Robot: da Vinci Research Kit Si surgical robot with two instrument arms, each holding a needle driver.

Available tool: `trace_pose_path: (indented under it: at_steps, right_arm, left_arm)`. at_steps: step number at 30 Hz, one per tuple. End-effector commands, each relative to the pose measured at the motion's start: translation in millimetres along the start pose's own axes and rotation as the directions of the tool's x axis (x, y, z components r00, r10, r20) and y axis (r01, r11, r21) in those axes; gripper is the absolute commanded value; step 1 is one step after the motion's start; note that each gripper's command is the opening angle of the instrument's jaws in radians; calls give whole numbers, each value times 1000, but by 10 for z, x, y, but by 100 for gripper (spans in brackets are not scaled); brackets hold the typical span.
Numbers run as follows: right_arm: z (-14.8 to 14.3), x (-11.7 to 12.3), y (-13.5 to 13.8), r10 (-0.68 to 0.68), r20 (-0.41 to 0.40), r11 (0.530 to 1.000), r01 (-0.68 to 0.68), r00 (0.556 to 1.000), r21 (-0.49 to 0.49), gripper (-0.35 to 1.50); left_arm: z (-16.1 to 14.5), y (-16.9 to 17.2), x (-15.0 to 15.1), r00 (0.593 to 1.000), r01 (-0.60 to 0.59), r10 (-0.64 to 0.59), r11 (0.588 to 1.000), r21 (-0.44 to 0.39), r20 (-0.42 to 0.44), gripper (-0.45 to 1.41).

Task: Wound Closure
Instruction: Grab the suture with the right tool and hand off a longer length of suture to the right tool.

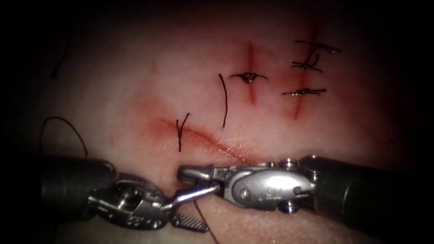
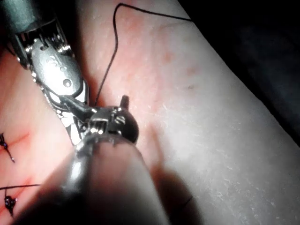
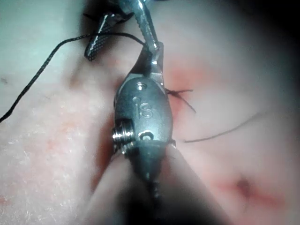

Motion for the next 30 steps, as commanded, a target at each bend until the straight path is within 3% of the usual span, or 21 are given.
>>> trace_pose_path:
  at_steps: [1, 3, 4, 10, 23, 26, 27, 28, 30]
  right_arm:
    - [15, -11, 13, 25, 14, 1000, -25, 1000, -8, -35]
    - [18, -28, 30, 67, 29, 997, -66, 997, -27, -35]
    - [20, -35, 37, 87, 34, 996, -86, 996, -33, -35]
    - [35, -71, 69, 187, 61, 982, -184, 980, -52, -35]
    - [72, -95, 76, 214, 127, 977, -210, 968, -47, -35]
    - [82, -101, 79, 224, 147, 975, -221, 964, -39, -35]
    - [82, -101, 79, 224, 147, 975, -221, 964, -39, -35]
    - [85, -104, 84, 242, 151, 970, -239, 959, -39, -35]
    - [86, -106, 86, 248, 151, 969, -244, 957, -40, -35]
  left_arm:
    - [8, 7, -3, 1000, 18, -18, 1000, 6, -1, 83]
    - [14, 14, -5, 1000, 11, -11, 1000, 19, 4, 105]
    - [16, 16, -6, 1000, 9, -9, 1000, 20, 5, 106]
    - [28, 27, -9, 1000, -1, 1, 1000, 26, 16, 101]
    - [51, 23, -6, 999, -26, 22, 992, 122, 37, 101]
    - [62, 28, -5, 996, -72, 65, 989, 130, 61, 78]
    - [62, 28, -5, 996, -72, 65, 989, 130, 61, 78]
    - [70, 36, -4, 994, -92, 83, 987, 132, 74, 52]
    - [72, 38, -3, 992, -101, 91, 986, 133, 82, 52]
